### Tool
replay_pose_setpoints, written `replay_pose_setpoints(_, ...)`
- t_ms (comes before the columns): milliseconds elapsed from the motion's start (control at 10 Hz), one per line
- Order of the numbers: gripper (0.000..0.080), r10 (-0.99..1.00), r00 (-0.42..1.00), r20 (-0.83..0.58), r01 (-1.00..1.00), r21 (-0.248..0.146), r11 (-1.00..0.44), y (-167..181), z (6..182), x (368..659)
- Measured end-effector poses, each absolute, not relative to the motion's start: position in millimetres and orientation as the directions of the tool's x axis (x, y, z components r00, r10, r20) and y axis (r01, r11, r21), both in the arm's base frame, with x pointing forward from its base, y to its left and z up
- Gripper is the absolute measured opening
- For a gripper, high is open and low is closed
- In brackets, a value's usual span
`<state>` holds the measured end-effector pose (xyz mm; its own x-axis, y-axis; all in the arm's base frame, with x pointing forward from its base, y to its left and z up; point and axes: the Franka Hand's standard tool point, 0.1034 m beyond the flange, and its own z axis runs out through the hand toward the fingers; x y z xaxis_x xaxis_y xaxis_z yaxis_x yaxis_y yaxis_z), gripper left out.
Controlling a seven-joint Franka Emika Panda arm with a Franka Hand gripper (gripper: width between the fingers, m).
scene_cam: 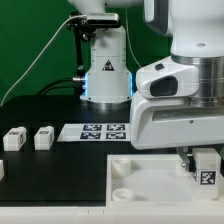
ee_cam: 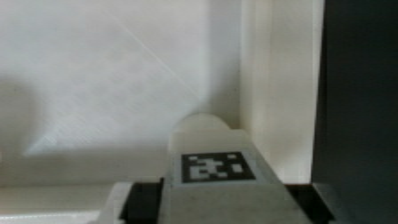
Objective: Assemble one leg
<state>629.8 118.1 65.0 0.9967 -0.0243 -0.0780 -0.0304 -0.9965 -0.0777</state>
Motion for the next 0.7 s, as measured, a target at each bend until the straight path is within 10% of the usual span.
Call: replay_pose_setpoints(700,0.0290,-0.737,0.666,-0.117,-0.745,-0.054,-0.665,122.3,64.9,631.8)
